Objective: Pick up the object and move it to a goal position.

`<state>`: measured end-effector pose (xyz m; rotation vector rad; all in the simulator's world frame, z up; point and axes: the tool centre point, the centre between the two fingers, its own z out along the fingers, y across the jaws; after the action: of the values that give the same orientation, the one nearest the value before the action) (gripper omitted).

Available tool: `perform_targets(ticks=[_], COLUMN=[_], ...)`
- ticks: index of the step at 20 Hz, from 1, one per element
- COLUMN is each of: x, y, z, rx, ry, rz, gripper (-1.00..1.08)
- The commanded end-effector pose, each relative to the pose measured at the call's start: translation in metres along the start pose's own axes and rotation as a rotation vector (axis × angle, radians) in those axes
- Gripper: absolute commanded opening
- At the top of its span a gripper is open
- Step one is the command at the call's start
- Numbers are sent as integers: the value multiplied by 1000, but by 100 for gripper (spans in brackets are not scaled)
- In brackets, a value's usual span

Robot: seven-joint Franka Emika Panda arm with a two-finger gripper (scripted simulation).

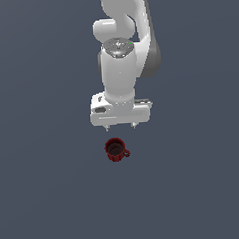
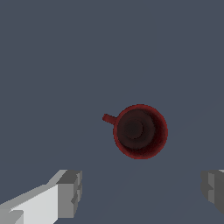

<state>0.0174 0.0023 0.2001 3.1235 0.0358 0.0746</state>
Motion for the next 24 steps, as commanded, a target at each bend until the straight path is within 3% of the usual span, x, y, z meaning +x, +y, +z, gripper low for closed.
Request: perform_targets(ticks=[1, 13, 24], x=[0, 1, 0], y=[0, 0, -6], z=[0, 2, 72], rx=[0, -6, -83], ry=[0, 5, -17], rz=[0, -27, -274], gripper=[28, 28, 28])
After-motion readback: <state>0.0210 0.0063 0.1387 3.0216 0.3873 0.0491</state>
